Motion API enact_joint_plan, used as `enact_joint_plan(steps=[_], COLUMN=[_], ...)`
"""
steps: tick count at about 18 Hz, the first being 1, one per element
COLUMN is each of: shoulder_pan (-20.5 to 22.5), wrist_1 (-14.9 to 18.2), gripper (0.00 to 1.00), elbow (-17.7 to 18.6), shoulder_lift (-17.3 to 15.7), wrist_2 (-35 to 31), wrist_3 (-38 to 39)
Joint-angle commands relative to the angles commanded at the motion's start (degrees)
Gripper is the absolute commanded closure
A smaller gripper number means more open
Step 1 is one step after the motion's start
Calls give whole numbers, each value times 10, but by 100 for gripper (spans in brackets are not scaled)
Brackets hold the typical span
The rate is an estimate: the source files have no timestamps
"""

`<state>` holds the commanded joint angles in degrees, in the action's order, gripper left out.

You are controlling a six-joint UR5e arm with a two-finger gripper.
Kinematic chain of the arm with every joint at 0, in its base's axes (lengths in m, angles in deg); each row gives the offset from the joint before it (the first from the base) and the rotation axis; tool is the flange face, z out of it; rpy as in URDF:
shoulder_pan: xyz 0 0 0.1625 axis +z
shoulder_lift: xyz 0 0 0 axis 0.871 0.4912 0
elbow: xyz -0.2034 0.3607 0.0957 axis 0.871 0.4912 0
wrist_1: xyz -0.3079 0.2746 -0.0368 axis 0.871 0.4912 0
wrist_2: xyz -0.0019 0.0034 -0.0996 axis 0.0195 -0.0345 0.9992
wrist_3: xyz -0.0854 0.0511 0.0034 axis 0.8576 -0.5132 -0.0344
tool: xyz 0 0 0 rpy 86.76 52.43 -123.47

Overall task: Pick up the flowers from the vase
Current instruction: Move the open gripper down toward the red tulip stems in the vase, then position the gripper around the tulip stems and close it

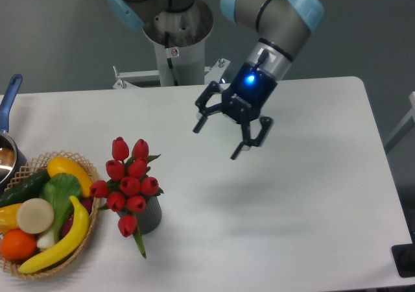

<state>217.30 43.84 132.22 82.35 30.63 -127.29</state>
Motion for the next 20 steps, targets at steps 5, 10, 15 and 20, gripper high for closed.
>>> enact_joint_plan(steps=[5,10,15,20], shoulder_pan=[-33,-76,-94,-110], wrist_1=[-15,-52,-56,-57], gripper=[0,0,0,0], elbow=[-5,-32,-45,-59], shoulder_lift=[13,60,79,107], wrist_2=[-4,-5,-6,-8], wrist_3=[-3,-4,-4,-6])
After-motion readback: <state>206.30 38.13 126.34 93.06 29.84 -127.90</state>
